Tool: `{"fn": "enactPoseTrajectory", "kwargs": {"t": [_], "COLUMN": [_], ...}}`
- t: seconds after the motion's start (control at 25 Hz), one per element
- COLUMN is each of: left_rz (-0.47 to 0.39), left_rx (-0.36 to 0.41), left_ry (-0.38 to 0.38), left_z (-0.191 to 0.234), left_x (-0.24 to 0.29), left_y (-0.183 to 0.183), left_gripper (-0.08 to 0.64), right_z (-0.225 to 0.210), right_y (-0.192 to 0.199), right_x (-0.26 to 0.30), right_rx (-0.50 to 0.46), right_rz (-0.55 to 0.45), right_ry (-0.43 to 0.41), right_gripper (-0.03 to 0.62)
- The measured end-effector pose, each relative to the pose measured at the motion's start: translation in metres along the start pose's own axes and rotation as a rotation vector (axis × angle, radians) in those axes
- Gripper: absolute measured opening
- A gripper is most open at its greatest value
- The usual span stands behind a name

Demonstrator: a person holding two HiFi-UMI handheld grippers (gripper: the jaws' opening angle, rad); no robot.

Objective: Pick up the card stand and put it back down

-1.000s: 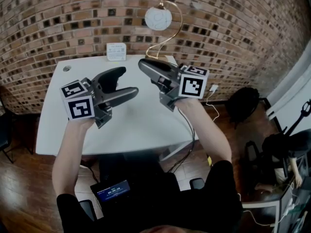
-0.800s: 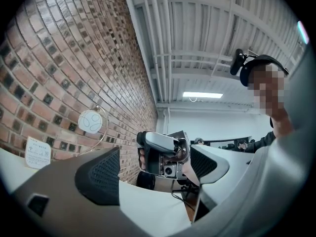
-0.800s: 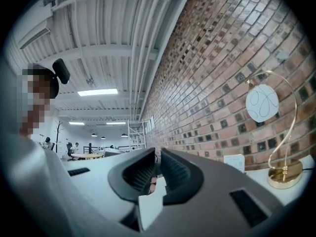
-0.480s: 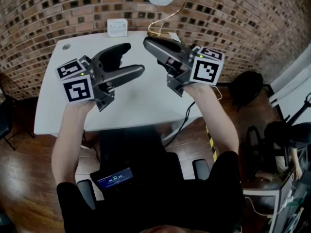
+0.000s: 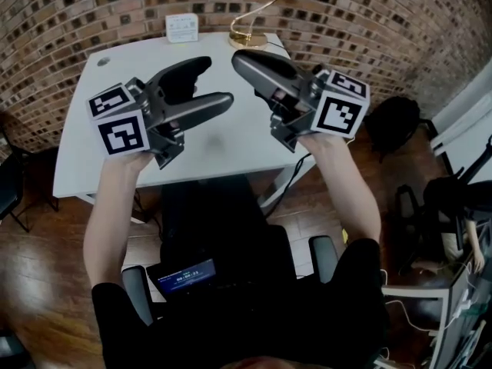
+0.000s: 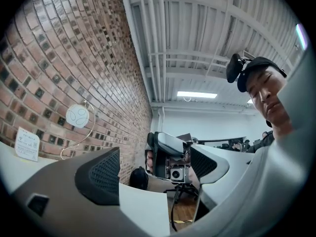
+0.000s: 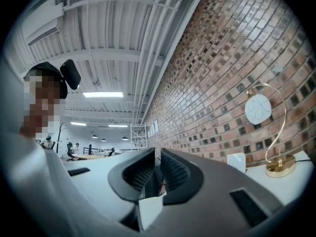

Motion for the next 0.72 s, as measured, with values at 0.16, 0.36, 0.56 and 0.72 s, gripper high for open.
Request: {"fn": "enactPoseTrajectory", "kwargs": {"t": [0.16, 0.36, 0.56, 0.72], "left_rz": [0.009, 0.011, 0.009, 0.002], "left_rx": [0.006, 0.012, 0.024, 0.032], "left_ry": [0.009, 0.020, 0.035, 0.048], "left_z": [-0.014, -0.031, -0.047, -0.059], "left_x": [0.001, 0.001, -0.003, -0.007], "left_y": [0.003, 0.007, 0.009, 0.009], "left_gripper": [0.439, 0.439, 0.439, 0.439], "right_z": [0.015, 0.036, 0.056, 0.074], "right_y": [-0.002, -0.001, -0.002, 0.000], "right_x": [-0.009, -0.018, -0.025, -0.030], "right_rx": [-0.005, -0.018, -0.036, -0.055], "right_rz": [-0.026, -0.041, -0.056, -0.061], "right_ry": [-0.004, -0.014, -0.016, -0.022], "right_gripper": [0.049, 0.049, 0.049, 0.049]}}
Point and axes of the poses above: the fingertips, and each gripper's own axes: x forward along the fingers, z to its left, y out of its underside, the point moved 1 cm from there along -x, backward along the fingers, and after that the axes turned 6 degrees about -y, right-handed, at the moved point
